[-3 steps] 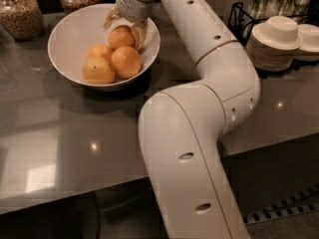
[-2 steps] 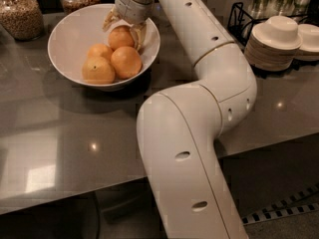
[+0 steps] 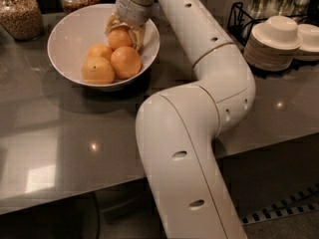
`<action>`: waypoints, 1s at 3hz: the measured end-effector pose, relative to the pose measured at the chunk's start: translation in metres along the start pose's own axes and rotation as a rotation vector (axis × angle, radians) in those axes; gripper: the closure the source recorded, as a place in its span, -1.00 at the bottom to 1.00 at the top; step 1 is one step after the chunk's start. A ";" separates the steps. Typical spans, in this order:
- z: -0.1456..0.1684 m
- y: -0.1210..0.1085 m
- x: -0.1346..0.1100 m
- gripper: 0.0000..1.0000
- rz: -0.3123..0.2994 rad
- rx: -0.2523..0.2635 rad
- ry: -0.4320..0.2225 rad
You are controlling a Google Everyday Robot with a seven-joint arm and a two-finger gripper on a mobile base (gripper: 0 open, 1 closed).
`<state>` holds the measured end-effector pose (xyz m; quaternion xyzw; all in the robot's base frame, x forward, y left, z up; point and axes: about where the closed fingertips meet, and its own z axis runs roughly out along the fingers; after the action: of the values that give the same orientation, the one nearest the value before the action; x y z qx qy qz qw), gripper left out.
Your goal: Pick orange from white bowl
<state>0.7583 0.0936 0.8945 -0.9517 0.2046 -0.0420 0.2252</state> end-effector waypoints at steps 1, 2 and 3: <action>-0.011 0.002 0.001 0.97 0.054 0.015 -0.001; -0.029 0.005 0.005 1.00 0.143 0.063 -0.008; -0.053 0.005 0.008 1.00 0.222 0.124 -0.010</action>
Offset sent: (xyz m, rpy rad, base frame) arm 0.0105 -0.0493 0.0696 0.1124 0.1355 -0.2120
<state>0.7546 0.0644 0.9396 -0.9077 0.3045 -0.0245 0.2878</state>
